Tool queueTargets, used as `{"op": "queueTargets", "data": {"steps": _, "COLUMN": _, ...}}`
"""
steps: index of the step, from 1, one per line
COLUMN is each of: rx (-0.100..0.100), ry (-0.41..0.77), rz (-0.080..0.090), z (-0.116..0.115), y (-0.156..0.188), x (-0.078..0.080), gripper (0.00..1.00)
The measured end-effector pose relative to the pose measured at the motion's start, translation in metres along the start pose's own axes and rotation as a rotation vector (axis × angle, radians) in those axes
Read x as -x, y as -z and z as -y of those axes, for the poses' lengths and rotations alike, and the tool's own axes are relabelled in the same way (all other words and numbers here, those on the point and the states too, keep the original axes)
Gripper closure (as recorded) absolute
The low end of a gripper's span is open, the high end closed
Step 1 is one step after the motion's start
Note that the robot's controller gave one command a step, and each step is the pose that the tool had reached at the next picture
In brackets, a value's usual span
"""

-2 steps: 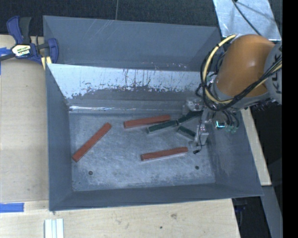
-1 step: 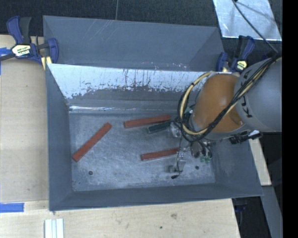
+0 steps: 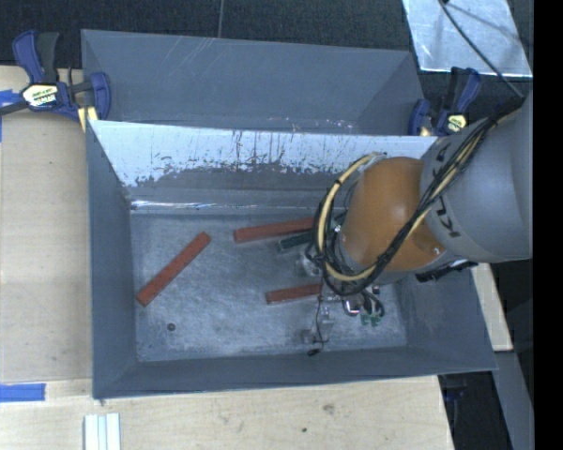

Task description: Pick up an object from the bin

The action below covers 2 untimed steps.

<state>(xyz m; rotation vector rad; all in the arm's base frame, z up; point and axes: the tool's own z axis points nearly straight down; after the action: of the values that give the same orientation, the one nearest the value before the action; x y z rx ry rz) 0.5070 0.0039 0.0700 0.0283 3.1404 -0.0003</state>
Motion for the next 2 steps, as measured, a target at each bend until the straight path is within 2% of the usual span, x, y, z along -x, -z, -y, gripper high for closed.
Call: {"op": "queueTargets", "data": {"steps": 2, "rx": -0.001, "ry": 0.006, "rz": 0.002, "z": 0.0006, "y": -0.0001, "x": 0.0010, "gripper": 0.00}}
